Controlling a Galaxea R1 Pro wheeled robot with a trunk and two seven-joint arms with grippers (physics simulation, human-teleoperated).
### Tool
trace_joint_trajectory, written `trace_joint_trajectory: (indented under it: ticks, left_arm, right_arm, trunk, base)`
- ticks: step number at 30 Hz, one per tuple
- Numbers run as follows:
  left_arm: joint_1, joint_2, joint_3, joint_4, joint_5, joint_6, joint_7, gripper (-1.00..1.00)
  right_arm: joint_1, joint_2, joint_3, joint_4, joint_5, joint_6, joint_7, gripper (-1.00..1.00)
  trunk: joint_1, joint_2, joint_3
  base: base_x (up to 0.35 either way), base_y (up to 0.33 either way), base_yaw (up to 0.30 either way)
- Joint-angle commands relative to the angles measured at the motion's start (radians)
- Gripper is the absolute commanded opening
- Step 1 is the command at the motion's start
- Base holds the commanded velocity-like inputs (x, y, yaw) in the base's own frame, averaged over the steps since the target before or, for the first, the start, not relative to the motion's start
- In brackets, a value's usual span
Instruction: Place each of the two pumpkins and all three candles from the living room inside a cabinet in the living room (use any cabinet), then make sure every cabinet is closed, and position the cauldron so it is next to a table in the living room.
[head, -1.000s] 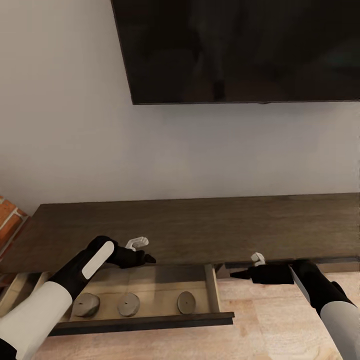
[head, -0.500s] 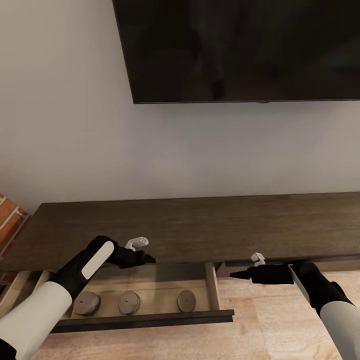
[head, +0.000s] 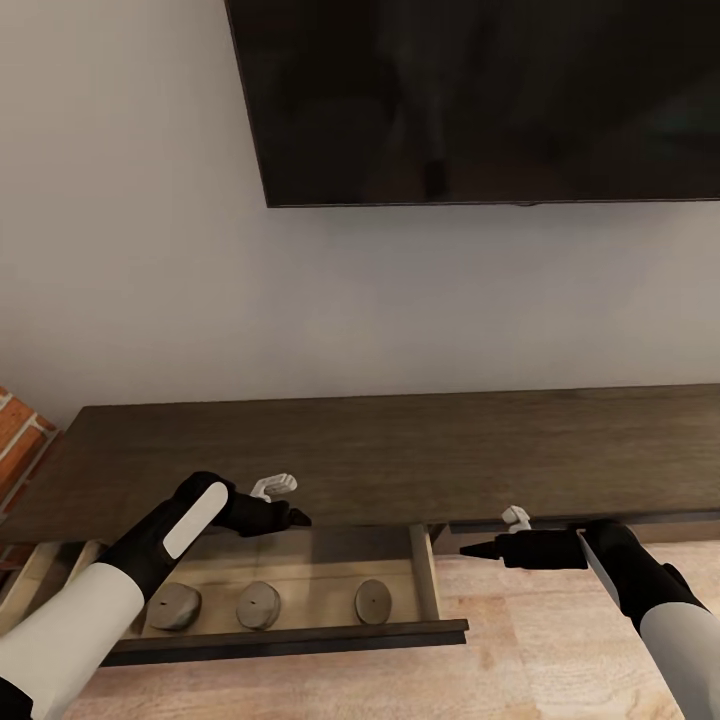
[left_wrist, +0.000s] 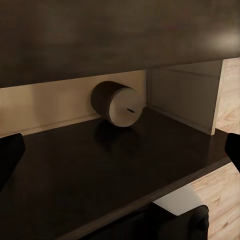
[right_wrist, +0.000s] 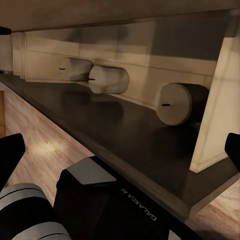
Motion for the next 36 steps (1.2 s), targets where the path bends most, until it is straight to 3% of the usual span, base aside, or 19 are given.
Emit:
trace_joint_trajectory:
  ticks: [1,24,30,36]
  left_arm:
    - [0.0,0.0,0.0,0.0,0.0,0.0,0.0,1.0]
    - [0.0,0.001,0.003,0.039,-0.001,-0.006,-0.002,1.0]
    - [0.0,0.002,0.004,0.05,0.0,-0.007,-0.004,1.0]
    - [0.0,0.001,0.006,0.053,0.0,-0.007,-0.005,1.0]
  right_arm:
    - [0.0,0.0,0.0,0.0,0.0,0.0,0.0,1.0]
    - [0.0,0.0,0.0,0.018,-0.003,-0.002,-0.022,1.0]
    - [0.0,0.03,0.0,0.024,-0.002,-0.003,-0.066,1.0]
    - [0.0,0.035,0.0,0.024,0.001,-0.003,-0.089,1.0]
  trunk:
    - [0.0,0.0,0.0]
    - [0.0,0.0,0.0]
    - [0.0,0.0,0.0]
    - [0.0,0.0,0.0]
  base:
    - [0.0,0.0,0.0]
    - [0.0,0.0,0.0]
    - [0.095,0.092,0.0]
    - [0.042,0.041,0.0]
